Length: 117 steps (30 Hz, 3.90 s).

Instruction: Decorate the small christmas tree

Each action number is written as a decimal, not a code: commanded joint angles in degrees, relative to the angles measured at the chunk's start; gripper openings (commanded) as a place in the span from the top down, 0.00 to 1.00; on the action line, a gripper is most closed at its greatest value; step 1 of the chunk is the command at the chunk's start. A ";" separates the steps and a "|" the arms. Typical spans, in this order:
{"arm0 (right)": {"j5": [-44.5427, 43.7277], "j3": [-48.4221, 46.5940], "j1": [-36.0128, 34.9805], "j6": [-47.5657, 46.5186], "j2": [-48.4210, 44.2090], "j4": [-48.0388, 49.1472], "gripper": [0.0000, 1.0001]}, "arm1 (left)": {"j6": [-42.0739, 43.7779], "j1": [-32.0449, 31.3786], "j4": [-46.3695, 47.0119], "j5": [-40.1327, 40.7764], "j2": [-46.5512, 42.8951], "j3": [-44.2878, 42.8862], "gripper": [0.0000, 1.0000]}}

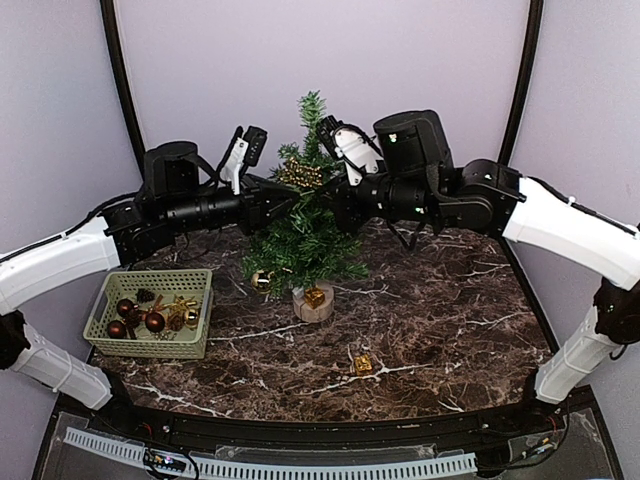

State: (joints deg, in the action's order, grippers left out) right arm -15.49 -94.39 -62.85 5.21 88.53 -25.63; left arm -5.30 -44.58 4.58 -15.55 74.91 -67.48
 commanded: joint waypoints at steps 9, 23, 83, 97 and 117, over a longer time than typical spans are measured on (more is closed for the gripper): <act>-1.44 -4.38 -0.47 1.20 2.57 -2.56 1.00 | -0.50 -2.25 1.29 11.48 -3.52 2.88 0.66; -2.04 -3.58 -0.53 5.51 1.08 -2.12 1.00 | -2.26 -2.22 1.38 19.50 -8.48 3.60 0.64; -0.54 3.76 -0.96 12.91 -2.30 4.99 1.00 | -10.61 6.20 8.33 -3.64 3.57 -3.01 0.92; -1.51 5.98 -0.94 15.44 -2.51 5.81 1.00 | -10.06 6.28 7.55 -2.43 2.10 -0.87 0.92; -5.72 5.48 -0.53 19.60 -0.50 5.59 1.00 | -10.53 6.30 9.00 -5.24 3.55 0.25 0.93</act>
State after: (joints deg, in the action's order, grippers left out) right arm -20.45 -88.79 -63.37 23.31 87.77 -22.00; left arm -15.75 -38.41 11.99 -20.14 79.15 -68.42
